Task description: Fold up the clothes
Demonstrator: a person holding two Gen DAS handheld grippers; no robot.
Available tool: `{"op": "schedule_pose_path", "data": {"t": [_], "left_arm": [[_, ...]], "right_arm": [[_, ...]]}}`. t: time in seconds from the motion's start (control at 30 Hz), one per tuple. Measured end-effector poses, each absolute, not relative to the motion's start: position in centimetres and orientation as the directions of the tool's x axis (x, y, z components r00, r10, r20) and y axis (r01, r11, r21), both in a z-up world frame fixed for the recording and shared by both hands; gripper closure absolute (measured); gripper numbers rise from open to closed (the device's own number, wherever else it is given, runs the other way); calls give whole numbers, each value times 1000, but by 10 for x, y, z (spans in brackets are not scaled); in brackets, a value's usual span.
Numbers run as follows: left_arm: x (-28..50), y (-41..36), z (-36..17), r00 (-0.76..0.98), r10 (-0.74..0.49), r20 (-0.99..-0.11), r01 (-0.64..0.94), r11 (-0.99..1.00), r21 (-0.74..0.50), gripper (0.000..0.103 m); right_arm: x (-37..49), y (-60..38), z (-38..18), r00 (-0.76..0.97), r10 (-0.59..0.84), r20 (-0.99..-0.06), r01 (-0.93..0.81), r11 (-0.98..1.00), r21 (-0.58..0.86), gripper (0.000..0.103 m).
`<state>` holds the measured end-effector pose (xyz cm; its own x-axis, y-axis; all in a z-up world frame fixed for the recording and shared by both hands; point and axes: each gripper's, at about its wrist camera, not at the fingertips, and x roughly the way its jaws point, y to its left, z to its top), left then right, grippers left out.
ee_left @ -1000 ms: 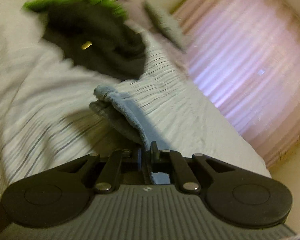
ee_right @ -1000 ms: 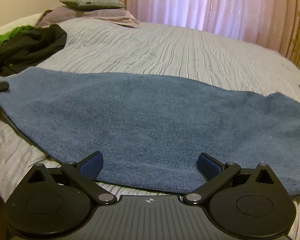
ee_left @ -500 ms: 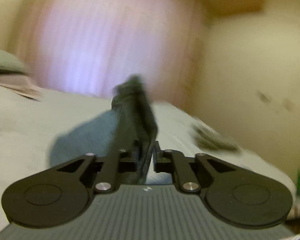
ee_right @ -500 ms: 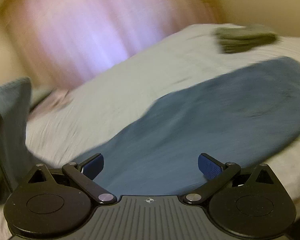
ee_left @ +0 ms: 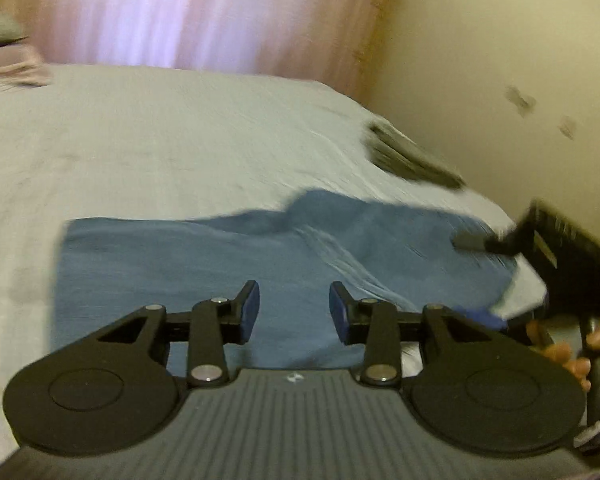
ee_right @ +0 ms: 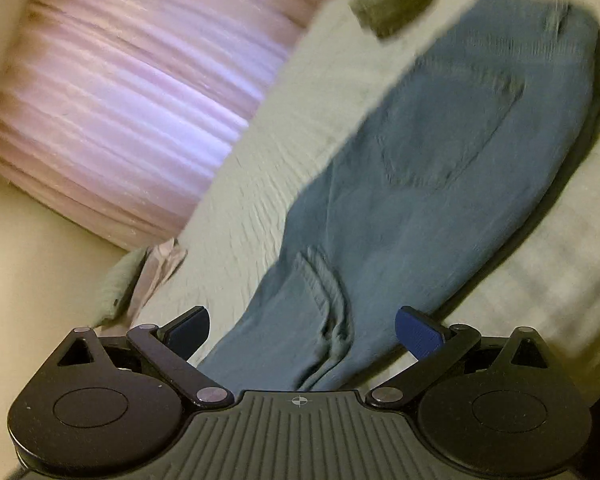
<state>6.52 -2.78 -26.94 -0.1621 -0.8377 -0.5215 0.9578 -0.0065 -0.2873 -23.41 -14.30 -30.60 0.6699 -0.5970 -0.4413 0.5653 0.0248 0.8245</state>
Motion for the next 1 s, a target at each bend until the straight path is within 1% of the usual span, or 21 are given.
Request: {"op": "schedule_pose_path", "data": {"t": [0.03, 0.07, 0.2, 0.27, 0.3, 0.33, 0.4, 0.43, 0.47, 0.5, 0.53, 0.57, 0.6, 0.7, 0.73, 0.77, 0.83, 0.87, 0.97, 1.0], "left_arm": [[79, -25, -271, -143, -842, -521, 951, 30, -309, 69], [89, -20, -272, -127, -843, -522, 941, 64, -331, 70], [123, 2, -281, -82, -833, -546, 902, 171, -395, 70], [135, 9, -287, -73, -828, -555, 888, 200, -415, 70], [137, 13, -288, -73, -827, -557, 882, 207, -424, 70], [140, 15, -289, -73, -828, -556, 876, 213, -433, 70], [143, 18, -289, -77, -829, -554, 866, 219, -449, 70], [145, 20, -289, -79, -830, -552, 863, 220, -455, 70], [146, 21, -289, -78, -829, -553, 862, 222, -455, 70], [147, 22, -289, -76, -828, -555, 862, 225, -454, 70], [148, 21, -290, -73, -824, -561, 862, 231, -450, 70], [149, 21, -291, -70, -821, -567, 863, 236, -447, 70], [147, 22, -292, -68, -820, -568, 864, 237, -445, 71], [143, 22, -293, -60, -806, -589, 881, 235, -411, 71], [142, 21, -293, -54, -799, -599, 888, 236, -395, 72], [139, 19, -293, -41, -788, -614, 896, 243, -372, 75], [134, 14, -294, -15, -765, -643, 910, 256, -325, 79], [132, 11, -295, -2, -754, -657, 917, 261, -302, 79], [124, 4, -296, 40, -719, -694, 934, 273, -229, 79], [122, 2, -292, 51, -716, -696, 940, 269, -208, 79]], "right_arm": [[-232, -150, -309, 678, -574, -459, 558, -5, 830, 21], [-231, -155, -313, 681, -550, -483, 559, -36, 828, 24], [-233, -167, -317, 678, -506, -533, 571, -93, 816, 26], [-228, -169, -316, 688, -489, -536, 573, -89, 815, 33], [-225, -170, -317, 693, -480, -538, 571, -91, 816, 41], [-221, -171, -320, 698, -471, -540, 570, -92, 817, 43], [-213, -167, -326, 700, -460, -546, 569, -101, 816, 43], [-209, -164, -328, 693, -467, -550, 575, -103, 812, 47], [-207, -162, -329, 682, -477, -554, 583, -102, 806, 52], [-204, -161, -331, 674, -483, -559, 590, -104, 801, 67], [-202, -161, -335, 670, -482, -564, 592, -111, 798, 85], [-201, -161, -338, 670, -482, -565, 592, -113, 798, 93], [-200, -160, -339, 666, -489, -564, 597, -105, 795, 96], [-194, -139, -313, 621, -579, -528, 677, 56, 734, 97], [-194, -133, -309, 603, -592, -535, 702, 74, 709, 97], [-193, -127, -306, 584, -605, -541, 725, 91, 682, 97], [-191, -121, -312, 534, -606, -590, 781, 86, 618, 97], [-190, -120, -321, 515, -597, -615, 800, 77, 596, 97], [-185, -118, -319, 492, -597, -634, 830, 103, 548, 96], [-182, -118, -313, 480, -599, -641, 847, 125, 517, 83]]}}
